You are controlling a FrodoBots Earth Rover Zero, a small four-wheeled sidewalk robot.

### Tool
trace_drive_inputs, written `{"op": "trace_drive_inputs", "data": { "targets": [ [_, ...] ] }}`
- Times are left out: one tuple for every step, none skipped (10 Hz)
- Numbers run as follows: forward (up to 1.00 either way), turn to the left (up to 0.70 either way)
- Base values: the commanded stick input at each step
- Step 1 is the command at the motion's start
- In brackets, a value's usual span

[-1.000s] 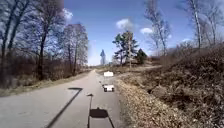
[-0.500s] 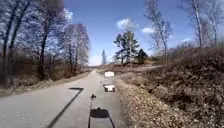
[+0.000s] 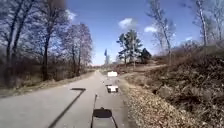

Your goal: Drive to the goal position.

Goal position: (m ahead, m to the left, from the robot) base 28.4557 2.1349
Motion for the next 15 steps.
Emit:
{"op": "trace_drive_inputs", "data": {
  "targets": [
    [0.70, 0.27],
    [0.70, 0.27],
    [0.70, 0.27],
    [0.70, 0.27],
    [0.70, 0.27],
    [0.70, 0.27],
    [0.70, 0.27],
    [0.70, 0.27],
    [0.70, 0.27],
    [0.70, 0.24],
    [0.70, 0.03],
    [0.70, 0.27],
    [0.70, 0.27],
    [0.70, 0.27],
    [0.70, 0.27]
  ]
}}
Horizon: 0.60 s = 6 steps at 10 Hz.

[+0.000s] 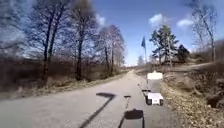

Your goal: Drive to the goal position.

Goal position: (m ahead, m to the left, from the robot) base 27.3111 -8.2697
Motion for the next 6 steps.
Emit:
{"op": "trace_drive_inputs", "data": {
  "targets": [
    [0.70, 0.00],
    [0.70, 0.00],
    [0.70, 0.17],
    [0.70, 0.08],
    [0.70, 0.00],
    [0.70, 0.00]
  ]
}}
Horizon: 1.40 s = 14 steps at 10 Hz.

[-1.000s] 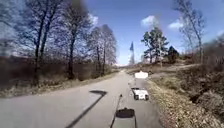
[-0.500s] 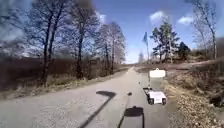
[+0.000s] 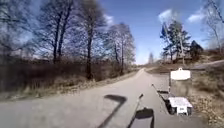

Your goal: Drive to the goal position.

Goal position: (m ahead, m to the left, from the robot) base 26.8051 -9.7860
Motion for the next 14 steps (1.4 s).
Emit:
{"op": "trace_drive_inputs", "data": {
  "targets": [
    [0.70, 0.00],
    [0.70, 0.00],
    [0.70, 0.00],
    [0.70, 0.00],
    [0.70, 0.00],
    [0.70, 0.00],
    [0.70, 0.00],
    [0.70, 0.00],
    [0.70, 0.00],
    [0.70, 0.00],
    [0.70, 0.00],
    [0.70, 0.00],
    [0.70, 0.00],
    [0.70, 0.00]
  ]
}}
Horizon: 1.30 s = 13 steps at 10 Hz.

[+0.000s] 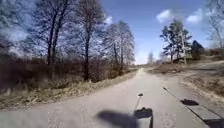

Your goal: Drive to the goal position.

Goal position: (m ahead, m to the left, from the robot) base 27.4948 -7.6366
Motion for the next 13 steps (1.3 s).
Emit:
{"op": "trace_drive_inputs", "data": {
  "targets": [
    [0.70, -0.13],
    [0.70, -0.27],
    [0.70, -0.13],
    [0.70, 0.00],
    [0.70, -0.10],
    [0.70, -0.27],
    [0.70, -0.27],
    [0.70, -0.27],
    [0.70, -0.27],
    [0.70, -0.09],
    [0.70, 0.00],
    [0.70, 0.00],
    [0.70, -0.05]
  ]
}}
